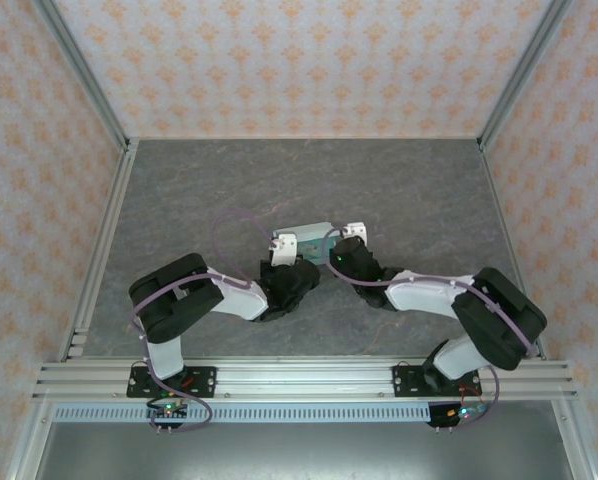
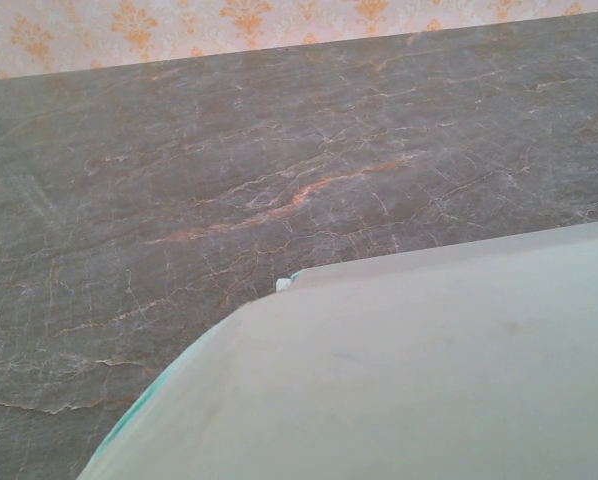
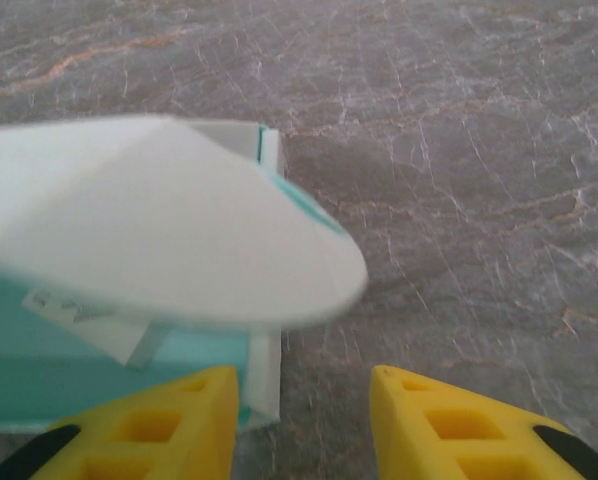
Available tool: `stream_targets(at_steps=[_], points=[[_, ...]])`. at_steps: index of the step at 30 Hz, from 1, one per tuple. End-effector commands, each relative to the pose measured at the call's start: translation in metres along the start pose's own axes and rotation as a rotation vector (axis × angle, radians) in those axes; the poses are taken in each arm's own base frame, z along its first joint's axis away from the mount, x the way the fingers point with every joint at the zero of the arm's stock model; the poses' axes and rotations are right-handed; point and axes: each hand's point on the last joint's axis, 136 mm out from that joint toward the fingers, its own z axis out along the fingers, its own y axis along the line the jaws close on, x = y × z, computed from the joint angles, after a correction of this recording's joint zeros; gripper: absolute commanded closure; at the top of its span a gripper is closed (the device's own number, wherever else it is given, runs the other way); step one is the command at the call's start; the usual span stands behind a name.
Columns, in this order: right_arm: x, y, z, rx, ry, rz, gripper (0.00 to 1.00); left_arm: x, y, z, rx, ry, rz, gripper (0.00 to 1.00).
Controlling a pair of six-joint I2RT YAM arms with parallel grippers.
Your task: Fold the paper box
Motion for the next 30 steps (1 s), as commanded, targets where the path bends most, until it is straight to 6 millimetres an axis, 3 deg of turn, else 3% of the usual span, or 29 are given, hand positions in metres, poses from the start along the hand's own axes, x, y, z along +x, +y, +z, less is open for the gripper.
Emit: stream_targets(at_steps=[1,4,9,13,17,23,30], points=[[0.009,-0.008,-0.018,-0.009,0.046,0.023,0.6,0.014,0.018,0.0,-0.07,0.023,0.103,1.0],[0.001,-0.012,-0.042,-0.035,0.035,0.031,0.59,0.013,0.018,0.0,-0.07,0.022,0.106,1.0],[-0.031,-0.01,-0.079,-0.088,-0.012,0.054,0.54,0.013,0.017,0.0,-0.068,0.023,0.101,1.0],[-0.06,-0.008,-0.088,-0.165,0.018,0.143,0.51,0.013,0.016,0.0,-0.066,0.024,0.103,1.0],[-0.081,-0.002,-0.073,-0.276,0.13,0.251,0.48,0.014,0.016,0.0,-0.067,0.025,0.104,1.0],[-0.101,0.017,-0.036,-0.376,0.277,0.354,0.4,0.013,0.016,0.0,-0.07,0.023,0.101,1.0],[-0.09,0.021,0.003,-0.356,0.366,0.413,0.38,0.014,0.016,0.001,-0.072,0.026,0.107,1.0]])
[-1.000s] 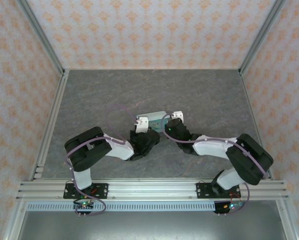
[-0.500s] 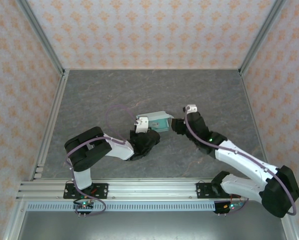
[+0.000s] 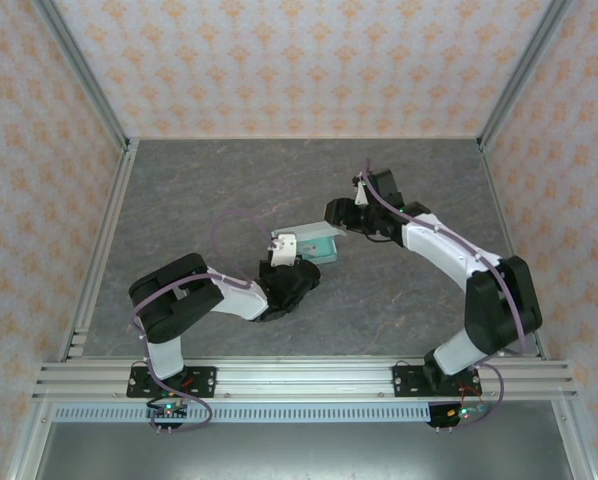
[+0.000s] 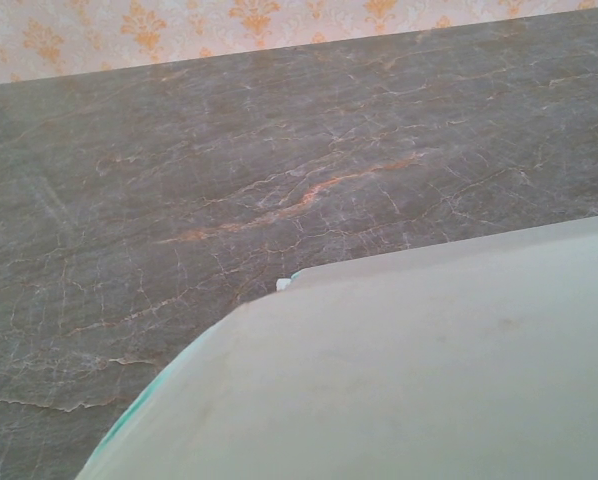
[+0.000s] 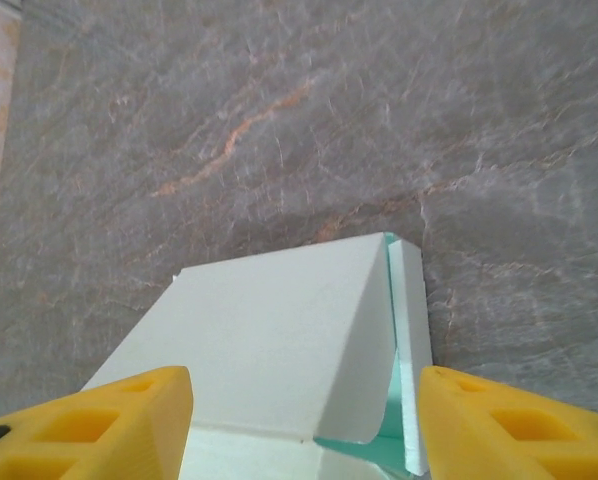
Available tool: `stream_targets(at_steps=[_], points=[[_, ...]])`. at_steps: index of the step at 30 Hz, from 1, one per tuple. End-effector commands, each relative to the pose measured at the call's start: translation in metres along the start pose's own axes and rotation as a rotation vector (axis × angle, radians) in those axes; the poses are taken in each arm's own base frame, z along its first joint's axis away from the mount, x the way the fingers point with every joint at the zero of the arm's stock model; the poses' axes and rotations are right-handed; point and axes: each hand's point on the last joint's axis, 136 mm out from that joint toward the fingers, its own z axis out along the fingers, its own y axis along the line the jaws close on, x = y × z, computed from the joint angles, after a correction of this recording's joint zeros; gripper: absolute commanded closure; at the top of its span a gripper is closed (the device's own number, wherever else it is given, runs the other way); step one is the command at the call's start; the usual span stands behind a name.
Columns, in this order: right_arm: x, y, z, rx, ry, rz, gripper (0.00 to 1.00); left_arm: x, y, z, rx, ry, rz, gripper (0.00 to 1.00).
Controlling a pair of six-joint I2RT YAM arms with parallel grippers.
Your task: Fold the paper box
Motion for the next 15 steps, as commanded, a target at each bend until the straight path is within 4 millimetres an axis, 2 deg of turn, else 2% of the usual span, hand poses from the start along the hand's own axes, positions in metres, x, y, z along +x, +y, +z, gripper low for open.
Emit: stream_targets(at_steps=[1,15], points=[[0.004,0.002,0.007,-0.022,0.047,0.054,0.38,0.013,0.012,0.001,-0.054,0.025,0.093,1.0],[0.022,-0.017,0.024,-0.015,0.053,0.11,0.45,0.011,0.015,-0.003,-0.053,0.027,0.086,0.99]])
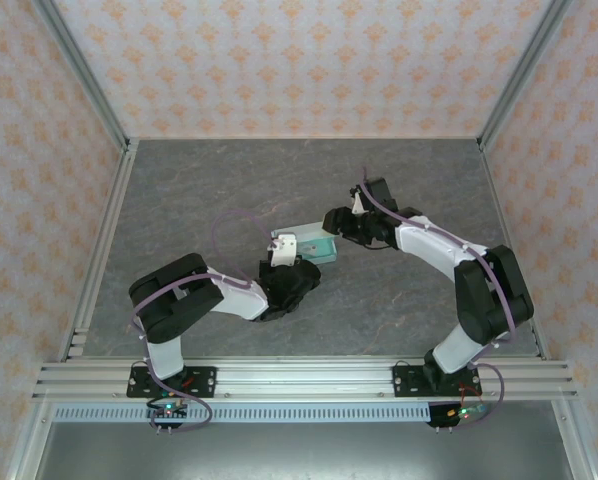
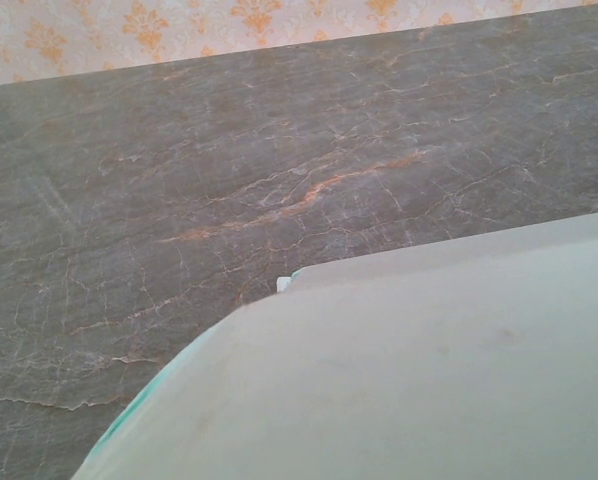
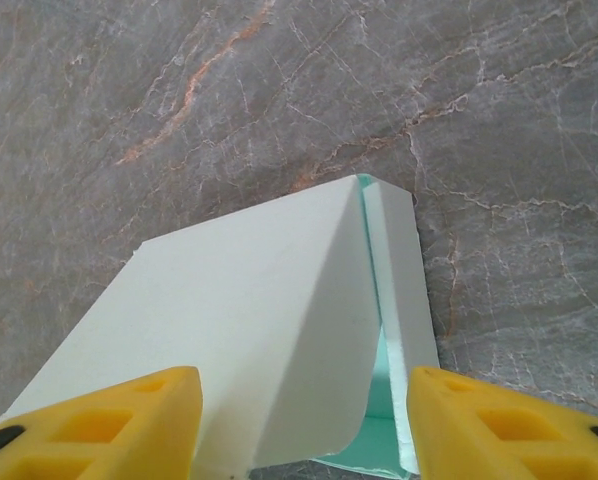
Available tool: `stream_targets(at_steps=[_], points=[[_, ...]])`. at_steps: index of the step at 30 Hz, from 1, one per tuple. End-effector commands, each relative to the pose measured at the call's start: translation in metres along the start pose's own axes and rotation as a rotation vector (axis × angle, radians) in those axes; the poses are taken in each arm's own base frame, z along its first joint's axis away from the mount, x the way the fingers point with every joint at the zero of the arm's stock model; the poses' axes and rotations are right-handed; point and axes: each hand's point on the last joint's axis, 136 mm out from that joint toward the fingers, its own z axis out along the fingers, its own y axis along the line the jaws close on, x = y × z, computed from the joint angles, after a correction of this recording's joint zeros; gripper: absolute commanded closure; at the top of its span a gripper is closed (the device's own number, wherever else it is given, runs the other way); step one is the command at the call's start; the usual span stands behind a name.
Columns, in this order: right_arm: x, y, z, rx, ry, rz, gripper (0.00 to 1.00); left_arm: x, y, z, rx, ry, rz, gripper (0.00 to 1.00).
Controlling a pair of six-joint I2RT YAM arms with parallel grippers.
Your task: Fold the paper box
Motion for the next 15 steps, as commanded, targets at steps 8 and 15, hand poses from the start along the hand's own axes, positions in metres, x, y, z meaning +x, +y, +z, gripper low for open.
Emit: stream_targets(at_steps=[8,15], points=[[0.0,-0.004,0.007,-0.02,-0.021,0.034,0.49,0.008,0.017,-0.012,-0.03,0.024,0.089,0.84],[0.0,-0.003,0.008,-0.023,-0.025,0.031,0.5,0.01,0.019,-0.019,0.006,0.053,0.105,0.69]])
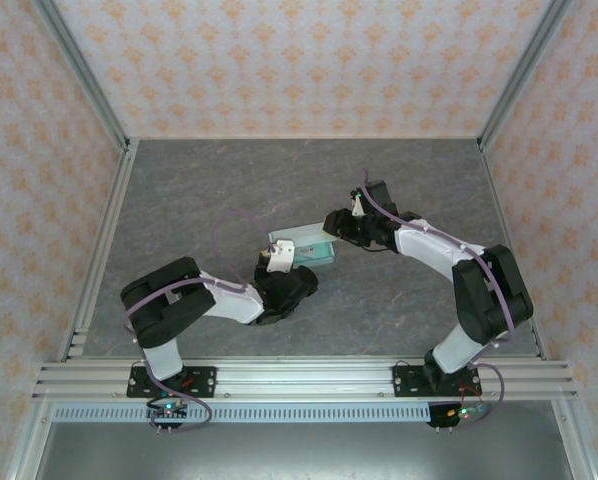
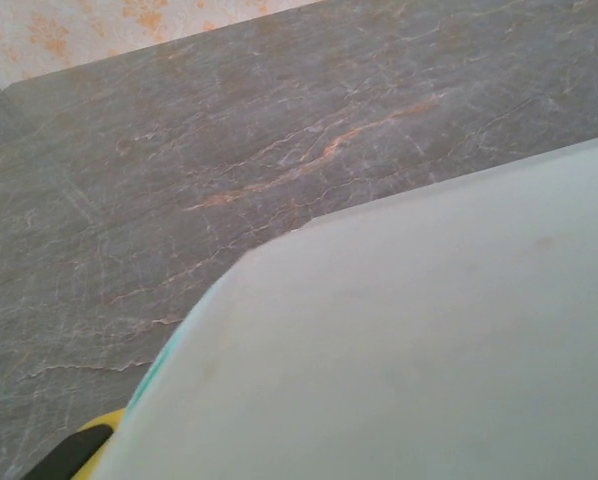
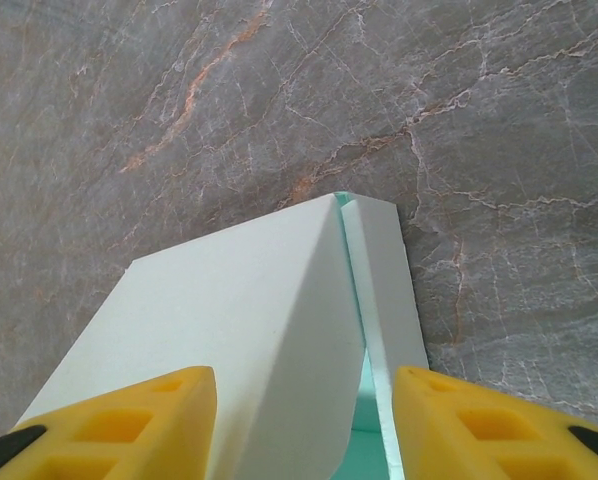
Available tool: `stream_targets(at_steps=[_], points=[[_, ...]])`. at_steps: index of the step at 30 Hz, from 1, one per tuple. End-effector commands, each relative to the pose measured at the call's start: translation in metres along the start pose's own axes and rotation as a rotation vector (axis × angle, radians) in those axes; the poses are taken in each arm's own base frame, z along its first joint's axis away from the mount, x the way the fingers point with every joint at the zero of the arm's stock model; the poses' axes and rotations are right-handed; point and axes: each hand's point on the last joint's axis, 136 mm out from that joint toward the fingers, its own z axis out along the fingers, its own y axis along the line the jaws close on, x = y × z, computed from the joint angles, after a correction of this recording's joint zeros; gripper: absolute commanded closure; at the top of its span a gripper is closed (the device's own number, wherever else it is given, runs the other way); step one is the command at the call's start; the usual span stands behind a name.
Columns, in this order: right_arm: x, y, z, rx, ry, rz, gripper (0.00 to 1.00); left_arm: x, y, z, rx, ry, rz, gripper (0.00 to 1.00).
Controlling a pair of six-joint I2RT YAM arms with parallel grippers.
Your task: Fold the paper box
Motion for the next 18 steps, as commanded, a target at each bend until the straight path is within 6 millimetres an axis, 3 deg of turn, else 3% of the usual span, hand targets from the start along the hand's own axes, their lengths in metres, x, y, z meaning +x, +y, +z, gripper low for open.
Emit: stream_targets(at_steps=[1,10,18], points=[[0.0,-0.002,0.004,0.001,-0.007,0.008,0.51,-0.002,0.007,-0.008,0.004,0.007,0.004,0.68],[0.005,-0.005,0.009,0.019,0.005,0.001,0.52,0.003,0.009,-0.019,0.089,0.052,0.017,0.57],[0.008,-0.009,0.011,0.045,0.005,-0.017,0.53,0.016,0.009,-0.042,0.263,0.169,0.1,0.49]])
